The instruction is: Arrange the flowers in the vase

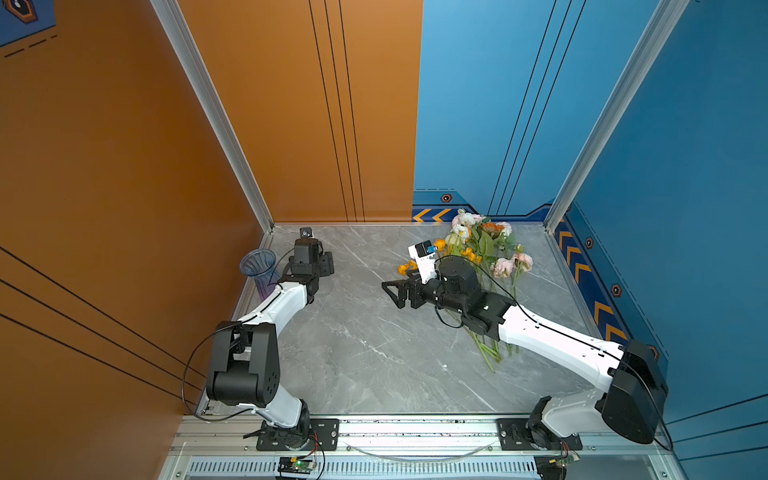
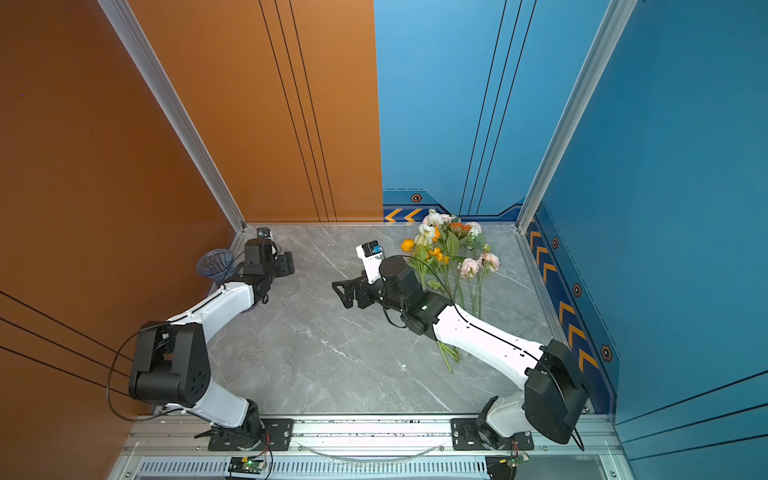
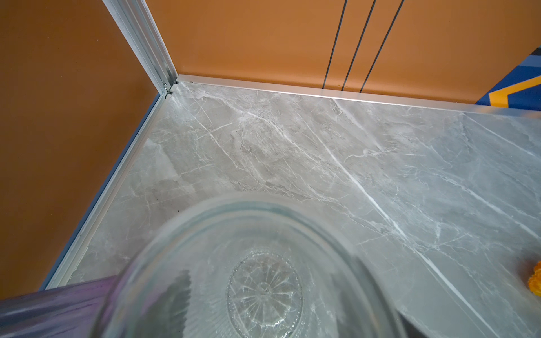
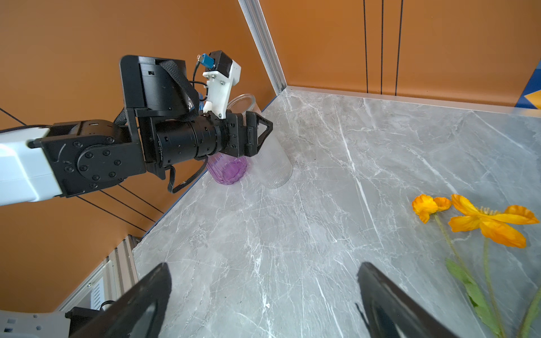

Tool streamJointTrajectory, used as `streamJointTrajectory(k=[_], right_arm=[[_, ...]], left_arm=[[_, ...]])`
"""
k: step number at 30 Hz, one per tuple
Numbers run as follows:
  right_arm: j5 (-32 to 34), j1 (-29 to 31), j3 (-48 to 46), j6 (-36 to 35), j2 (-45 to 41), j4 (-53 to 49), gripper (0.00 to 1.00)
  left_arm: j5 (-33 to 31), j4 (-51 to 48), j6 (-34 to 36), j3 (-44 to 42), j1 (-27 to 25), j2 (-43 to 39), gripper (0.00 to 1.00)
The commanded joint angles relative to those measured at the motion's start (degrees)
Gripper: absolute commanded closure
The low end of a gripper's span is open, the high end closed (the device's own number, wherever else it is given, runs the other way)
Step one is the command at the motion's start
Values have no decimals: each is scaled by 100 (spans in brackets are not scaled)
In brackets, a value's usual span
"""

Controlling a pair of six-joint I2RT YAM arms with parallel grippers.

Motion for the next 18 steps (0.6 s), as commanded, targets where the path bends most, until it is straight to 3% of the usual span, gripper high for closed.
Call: streamJointTrajectory(k=[1,10,18], right_arm=[[-140,35,74,76,10,43,0],[-107,52,-68,108,-71,38,0],[99,-115,-453,36,-409,-119,0]], left_arm=[[157,181,110,3,28,-23,27],[600,511,246,-236,-175,-538,46],[707,481,655,-388,-1177,-1334,57]])
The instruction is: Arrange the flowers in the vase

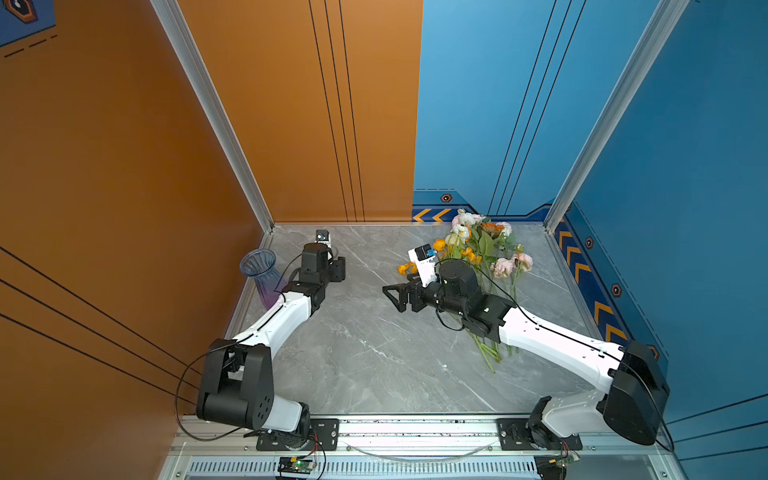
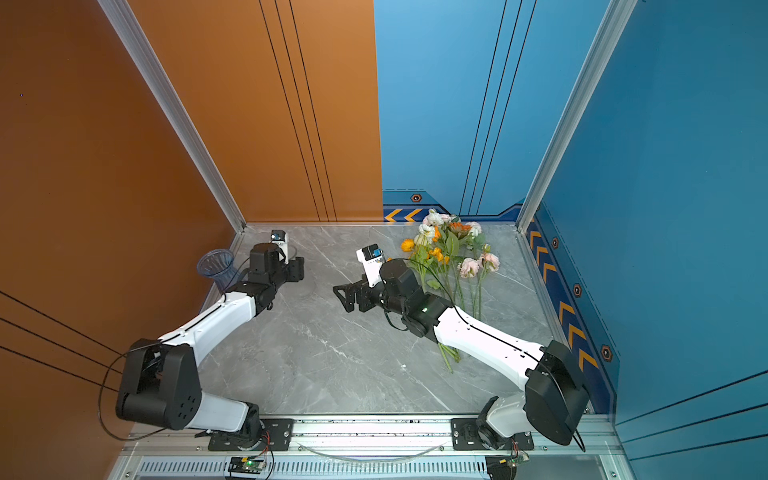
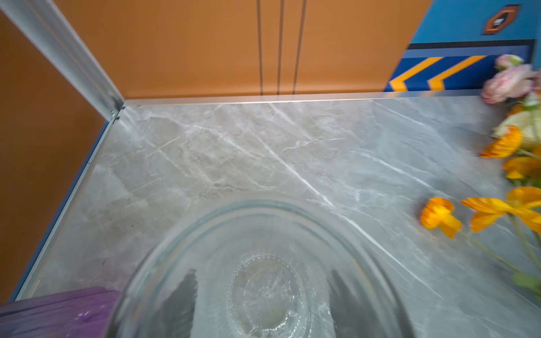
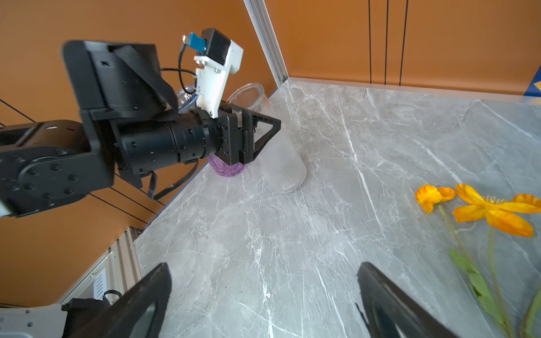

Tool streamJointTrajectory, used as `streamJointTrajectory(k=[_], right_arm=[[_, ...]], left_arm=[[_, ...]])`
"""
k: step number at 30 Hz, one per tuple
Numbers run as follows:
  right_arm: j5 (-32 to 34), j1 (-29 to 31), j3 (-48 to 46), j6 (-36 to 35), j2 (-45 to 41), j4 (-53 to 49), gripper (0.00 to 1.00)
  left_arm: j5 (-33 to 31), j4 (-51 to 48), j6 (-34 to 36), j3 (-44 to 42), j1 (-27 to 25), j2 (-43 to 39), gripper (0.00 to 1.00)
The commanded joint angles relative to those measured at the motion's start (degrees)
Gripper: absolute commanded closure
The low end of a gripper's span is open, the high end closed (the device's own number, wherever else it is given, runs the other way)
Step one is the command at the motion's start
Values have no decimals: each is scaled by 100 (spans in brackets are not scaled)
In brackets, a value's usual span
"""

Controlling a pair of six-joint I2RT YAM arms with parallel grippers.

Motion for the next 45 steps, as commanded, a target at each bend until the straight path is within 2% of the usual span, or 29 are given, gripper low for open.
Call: streamJointTrajectory(k=[1,7,13,18,22,27,39,42,45], right_arm=[[181,-143,-290,35,-355,-123,0],[210,-522,-727,53,-741,-488,0],[386,-1026,-1478,135,-1539,-756,0],[385,-1297,-1953,141,-2113,-1056,0],[421,-1387,-2182,154,-2385,-1150,0],[376,-1412,-2195,184,-2352,-1147,0],[367,-1411,-2208,228,-2268,-1123,0],[354,-1407,-2200,229,-2234,-1088,0],[331,-1408,-2172,237,-2189,-1069,0]], left_arm=[[188,391,292,50,-503,-521,57],[585,275,323,9,-1460,-635,58],[832,6,514,47,-2459,-594,59],[807,-4,442,26,-3001,-521,60],[672,48,654,-59,-3329,-407,59],[589,261,709,-193,-3442,-235,60],[861,331,771,-529,-3399,-300,58],[971,214,742,-555,-3355,-331,54],[1165,149,765,-615,-3337,-392,41]])
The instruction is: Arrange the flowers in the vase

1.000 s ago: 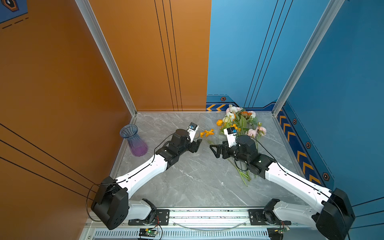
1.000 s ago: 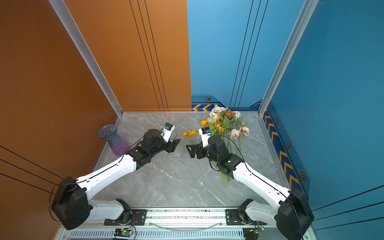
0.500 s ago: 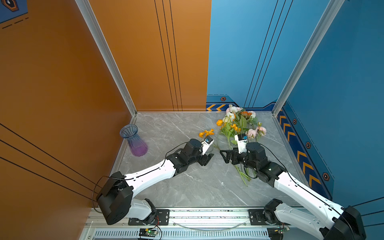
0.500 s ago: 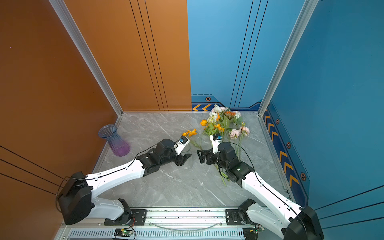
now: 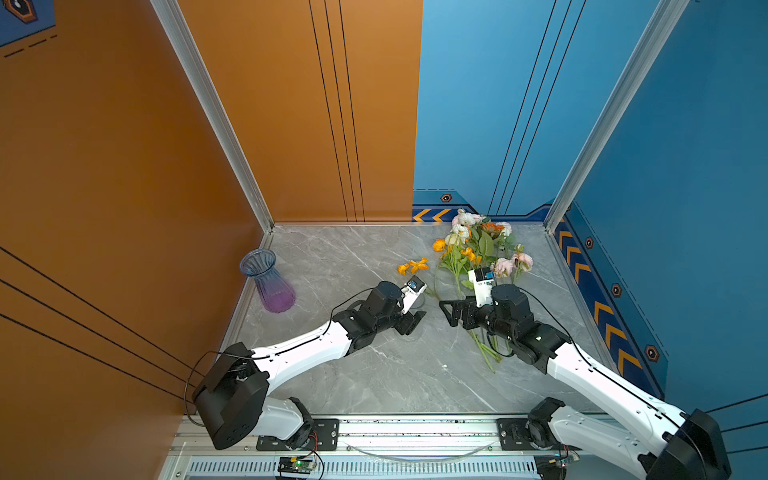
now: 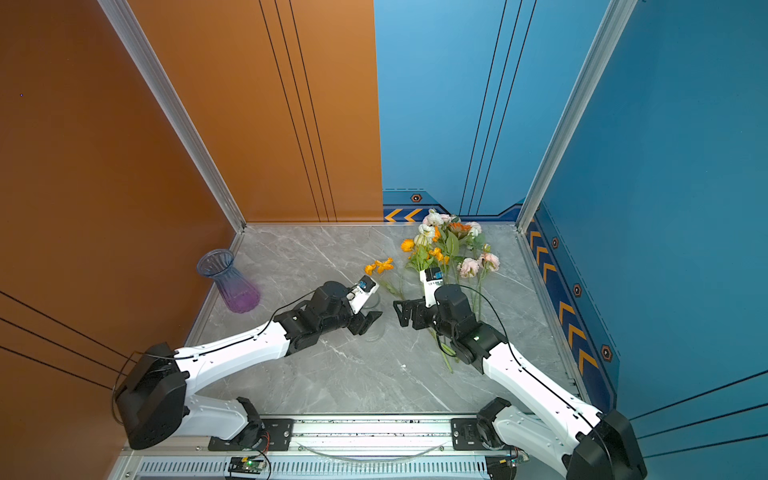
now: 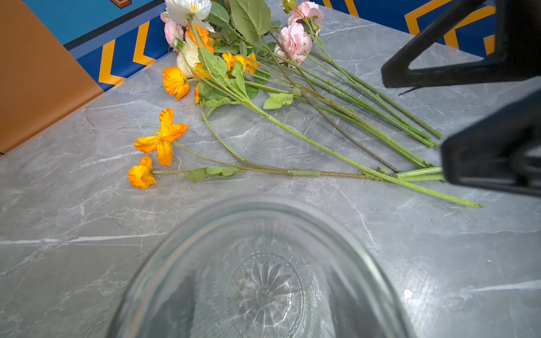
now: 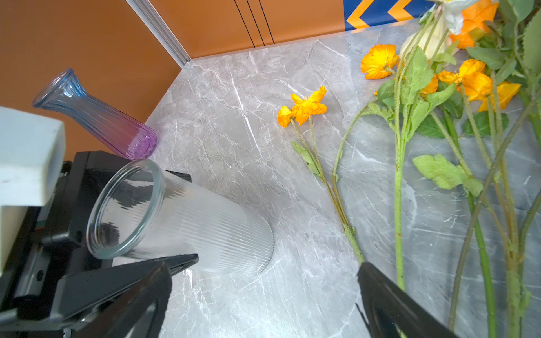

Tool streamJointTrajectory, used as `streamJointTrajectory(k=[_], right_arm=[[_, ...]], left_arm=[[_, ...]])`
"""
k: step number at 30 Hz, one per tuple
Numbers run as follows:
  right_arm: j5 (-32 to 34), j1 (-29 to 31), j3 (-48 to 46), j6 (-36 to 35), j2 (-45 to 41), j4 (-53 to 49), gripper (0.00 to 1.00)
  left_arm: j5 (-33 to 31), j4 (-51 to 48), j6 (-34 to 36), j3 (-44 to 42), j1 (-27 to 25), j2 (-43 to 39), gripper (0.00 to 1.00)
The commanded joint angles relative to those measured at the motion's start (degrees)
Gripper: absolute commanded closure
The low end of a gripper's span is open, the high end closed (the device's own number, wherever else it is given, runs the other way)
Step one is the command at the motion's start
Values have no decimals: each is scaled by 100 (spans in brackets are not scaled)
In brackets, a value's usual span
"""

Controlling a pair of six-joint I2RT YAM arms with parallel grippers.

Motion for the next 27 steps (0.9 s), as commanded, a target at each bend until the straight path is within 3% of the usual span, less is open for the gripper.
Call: streamJointTrajectory(k=[1,3,13,20,27], right_arm=[[32,-26,-31,89,79,-42,0],[30,-34,-12,89,99,-32,0],[58,-48,33,54,212,2,0],[-95,-344,111,18,311,-40,0],[147,-795,174,-82,256,-527,0]], left_arm=[[369,180,83,-133,58,-238,37],[526,186,151,-197,81,-320,28],[717,178,317,-402,236,-594,2],[1125,-103,631,-4,448,-797,2],[2079,-1663,1257,1610,908,-911,2]])
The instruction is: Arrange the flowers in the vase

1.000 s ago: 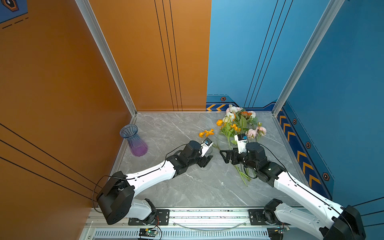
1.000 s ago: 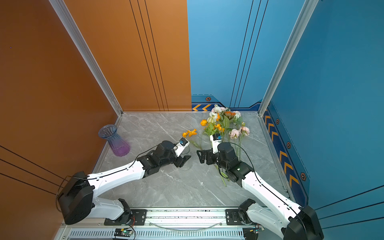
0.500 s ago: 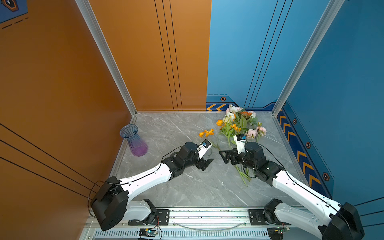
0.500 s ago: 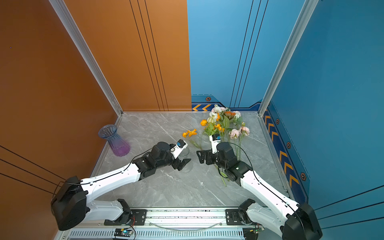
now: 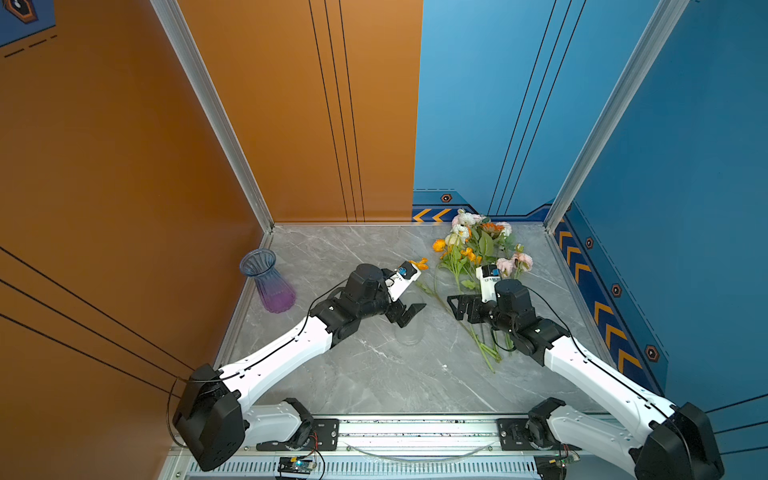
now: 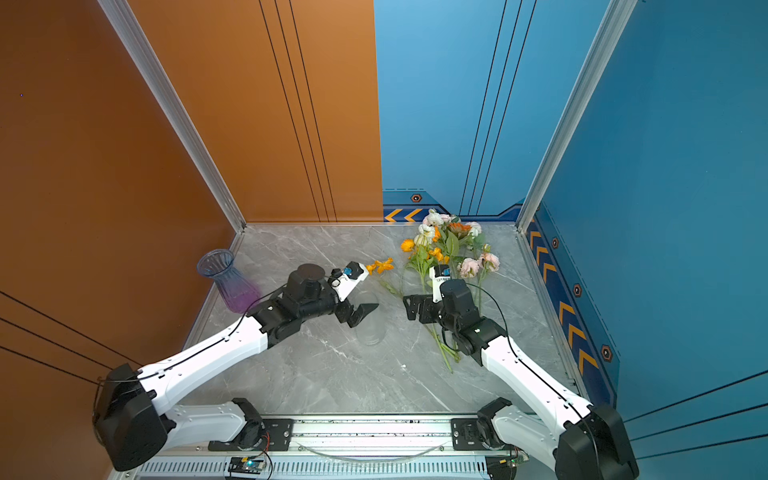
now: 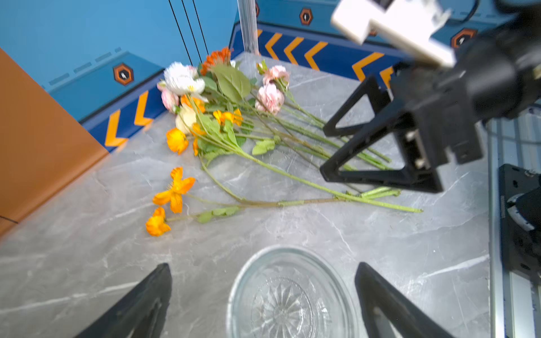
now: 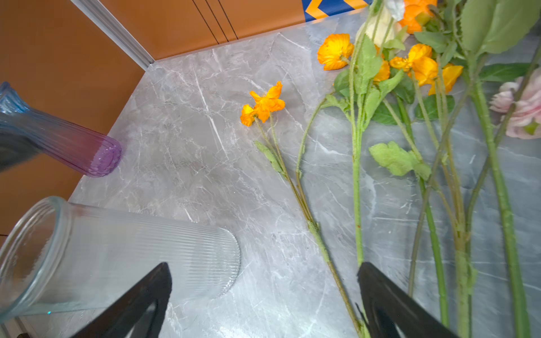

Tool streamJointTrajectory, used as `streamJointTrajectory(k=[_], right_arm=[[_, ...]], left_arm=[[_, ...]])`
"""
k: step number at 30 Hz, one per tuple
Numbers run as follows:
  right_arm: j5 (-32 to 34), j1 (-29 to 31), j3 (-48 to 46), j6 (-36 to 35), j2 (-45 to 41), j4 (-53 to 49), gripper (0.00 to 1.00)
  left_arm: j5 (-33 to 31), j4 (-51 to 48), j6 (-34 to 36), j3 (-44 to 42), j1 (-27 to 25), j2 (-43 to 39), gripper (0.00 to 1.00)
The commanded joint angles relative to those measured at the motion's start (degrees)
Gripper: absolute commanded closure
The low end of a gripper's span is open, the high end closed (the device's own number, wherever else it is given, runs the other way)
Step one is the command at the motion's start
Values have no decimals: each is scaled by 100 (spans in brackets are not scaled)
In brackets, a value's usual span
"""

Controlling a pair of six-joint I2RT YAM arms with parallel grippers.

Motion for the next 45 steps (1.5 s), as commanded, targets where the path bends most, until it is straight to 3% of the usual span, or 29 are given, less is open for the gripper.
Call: streamJointTrajectory(k=[1,4,7,13,20,27,39,45], right_arm=[[198,-191,185,-99,-30,-489,0],[546,-425,394,-169,103,-1008,2],[760,-652,773,-298,494,-1657,12],[854,-702,921,-340,1233,-1812,44],[736,-624,1260,-597,2378,-1072,59],[846,-569,1753,-803,3333,-962,60],[798,-510,2185,-1057,4106,-854,62],[983,-499,2339,-1137,4352,-858,69]], left_arm=[[901,-1026,496,916,292,-171,2],[1785,-1761,641,1748,675,21,2],[2522,-1878,404,2097,1034,151,2],[2207,-2133,675,1514,914,61,2],[1835,-2741,929,1621,544,174,2],[1714,-2862,1014,1670,576,268,2],[1647,-2862,1020,1649,597,394,2],[1511,-2862,1024,1629,612,431,2]])
